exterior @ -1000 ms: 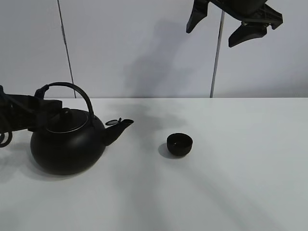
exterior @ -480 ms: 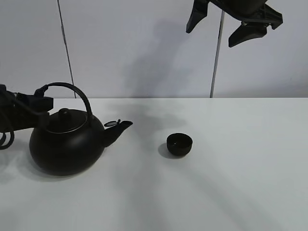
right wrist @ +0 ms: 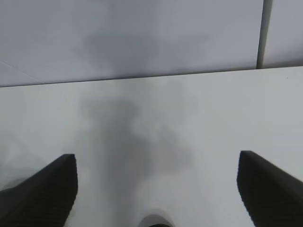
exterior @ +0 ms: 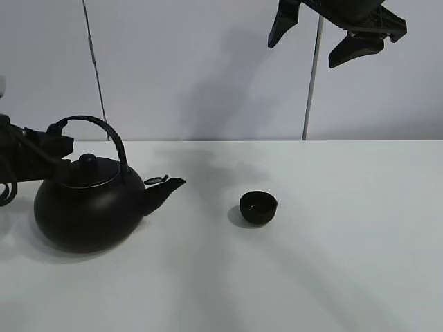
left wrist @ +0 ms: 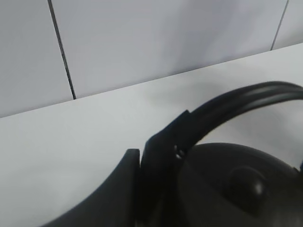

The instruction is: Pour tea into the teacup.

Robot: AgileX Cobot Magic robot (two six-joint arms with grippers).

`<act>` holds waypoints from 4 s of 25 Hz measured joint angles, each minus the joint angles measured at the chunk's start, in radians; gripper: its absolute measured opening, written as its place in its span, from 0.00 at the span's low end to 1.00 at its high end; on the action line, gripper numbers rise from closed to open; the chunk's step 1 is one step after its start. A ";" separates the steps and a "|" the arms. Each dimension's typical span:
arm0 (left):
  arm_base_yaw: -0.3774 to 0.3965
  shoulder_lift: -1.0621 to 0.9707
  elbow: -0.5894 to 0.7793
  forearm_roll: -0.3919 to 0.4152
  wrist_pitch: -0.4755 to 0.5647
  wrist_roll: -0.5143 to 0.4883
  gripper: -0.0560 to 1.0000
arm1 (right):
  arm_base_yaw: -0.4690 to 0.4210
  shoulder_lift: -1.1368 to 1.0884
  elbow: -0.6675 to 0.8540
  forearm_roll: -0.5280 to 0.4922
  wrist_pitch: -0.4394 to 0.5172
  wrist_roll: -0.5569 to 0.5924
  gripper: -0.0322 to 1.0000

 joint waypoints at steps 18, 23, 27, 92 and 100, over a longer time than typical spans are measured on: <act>-0.194 -0.061 -0.303 0.013 0.420 0.050 0.16 | 0.000 0.000 0.000 0.000 0.000 0.000 0.64; -0.216 -0.031 -0.354 0.014 0.456 0.052 0.16 | 0.000 0.000 0.000 0.000 -0.001 -0.001 0.64; -0.240 0.006 -0.402 0.012 0.472 0.052 0.16 | 0.000 0.000 0.000 0.000 -0.003 -0.001 0.64; -0.279 0.098 -0.549 0.007 0.570 0.261 0.16 | 0.000 0.000 0.000 0.000 -0.022 -0.001 0.64; -0.279 0.098 -0.549 0.002 0.571 0.241 0.16 | 0.000 0.000 0.000 0.000 -0.022 -0.001 0.64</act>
